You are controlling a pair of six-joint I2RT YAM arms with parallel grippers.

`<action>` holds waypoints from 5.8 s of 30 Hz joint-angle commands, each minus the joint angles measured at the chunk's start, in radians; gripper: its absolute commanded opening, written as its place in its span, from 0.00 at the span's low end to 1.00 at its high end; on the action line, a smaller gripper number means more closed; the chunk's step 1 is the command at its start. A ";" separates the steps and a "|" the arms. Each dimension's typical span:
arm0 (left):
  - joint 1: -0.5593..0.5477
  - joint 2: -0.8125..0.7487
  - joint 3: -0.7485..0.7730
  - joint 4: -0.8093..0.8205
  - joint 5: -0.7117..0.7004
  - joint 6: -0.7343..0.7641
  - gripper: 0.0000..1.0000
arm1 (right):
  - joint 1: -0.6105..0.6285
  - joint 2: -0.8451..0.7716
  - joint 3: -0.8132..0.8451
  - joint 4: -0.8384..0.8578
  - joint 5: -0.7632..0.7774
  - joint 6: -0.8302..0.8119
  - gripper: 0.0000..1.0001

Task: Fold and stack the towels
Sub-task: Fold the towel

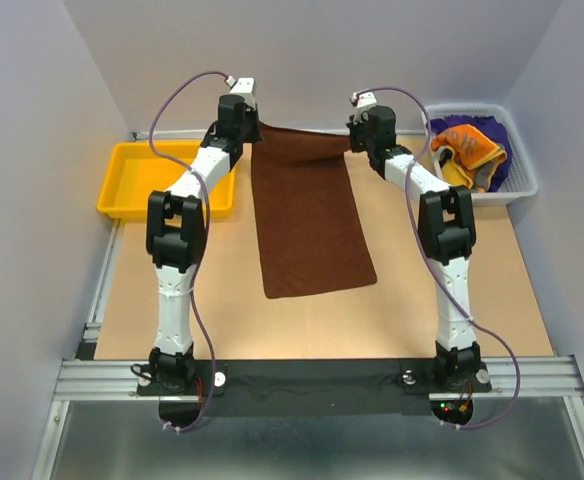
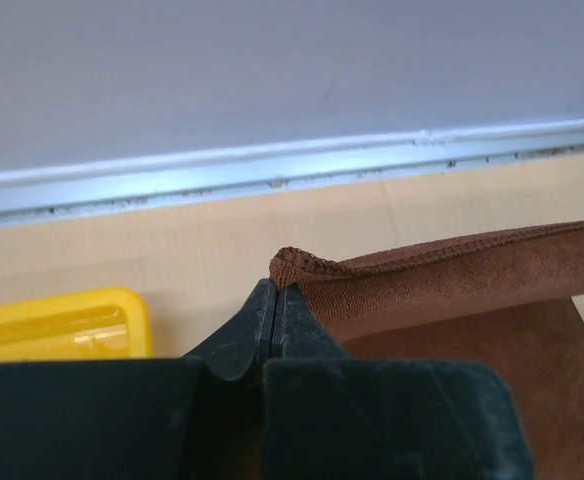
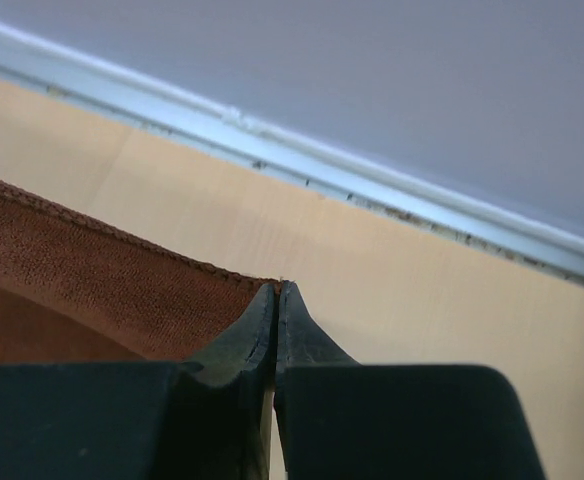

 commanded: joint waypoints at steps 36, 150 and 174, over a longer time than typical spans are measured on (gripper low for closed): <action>-0.078 -0.975 -1.249 -0.062 0.220 -0.317 0.00 | -0.012 -1.034 -1.181 -0.163 -0.147 0.260 0.00; -0.311 -1.096 -1.559 -0.057 0.114 -0.586 0.19 | -0.011 -1.066 -1.361 -0.334 -0.065 0.568 0.48; -0.345 -0.942 -1.208 -0.114 -0.104 -0.466 0.37 | 0.357 -0.824 -1.028 -0.398 -0.050 0.479 0.58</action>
